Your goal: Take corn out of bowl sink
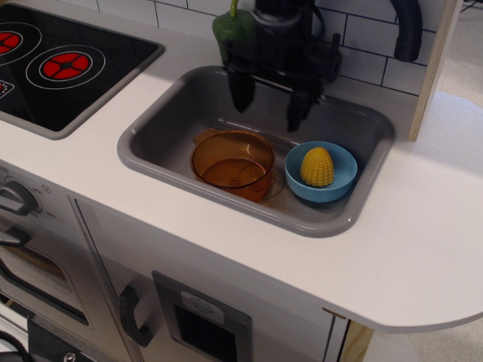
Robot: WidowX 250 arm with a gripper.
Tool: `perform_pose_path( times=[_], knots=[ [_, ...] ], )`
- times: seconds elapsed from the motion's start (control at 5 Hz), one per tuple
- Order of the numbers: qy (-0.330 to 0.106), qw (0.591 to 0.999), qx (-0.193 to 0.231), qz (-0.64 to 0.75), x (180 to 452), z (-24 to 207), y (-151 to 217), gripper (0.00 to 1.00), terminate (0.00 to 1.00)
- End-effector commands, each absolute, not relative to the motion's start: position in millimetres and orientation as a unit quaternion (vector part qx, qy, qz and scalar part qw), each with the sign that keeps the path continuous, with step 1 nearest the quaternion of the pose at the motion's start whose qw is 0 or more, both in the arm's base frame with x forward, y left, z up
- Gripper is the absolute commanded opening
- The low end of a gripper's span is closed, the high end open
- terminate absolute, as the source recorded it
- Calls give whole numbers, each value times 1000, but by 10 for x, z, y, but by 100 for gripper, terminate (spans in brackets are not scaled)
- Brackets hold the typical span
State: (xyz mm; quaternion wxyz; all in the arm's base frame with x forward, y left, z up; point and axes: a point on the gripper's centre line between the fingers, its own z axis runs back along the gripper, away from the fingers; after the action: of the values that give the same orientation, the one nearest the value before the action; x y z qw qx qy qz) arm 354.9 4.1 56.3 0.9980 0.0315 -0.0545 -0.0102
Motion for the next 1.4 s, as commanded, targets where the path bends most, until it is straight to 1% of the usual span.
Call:
perform_pose_path(
  times=[0.0,0.2,0.4,0.8,1.2],
  knots=[
    [-115,993,25,-29,3749,684,-334,100,0],
    [-110,993,30,-32,3815,612,-402,100,0],
    [-110,992,40,-38,3814,504,-461,100,0],
    [-109,993,41,-34,3772,369,-445,100,0],
    [-119,992,46,-23,3753,240,-450,100,0]
  ],
)
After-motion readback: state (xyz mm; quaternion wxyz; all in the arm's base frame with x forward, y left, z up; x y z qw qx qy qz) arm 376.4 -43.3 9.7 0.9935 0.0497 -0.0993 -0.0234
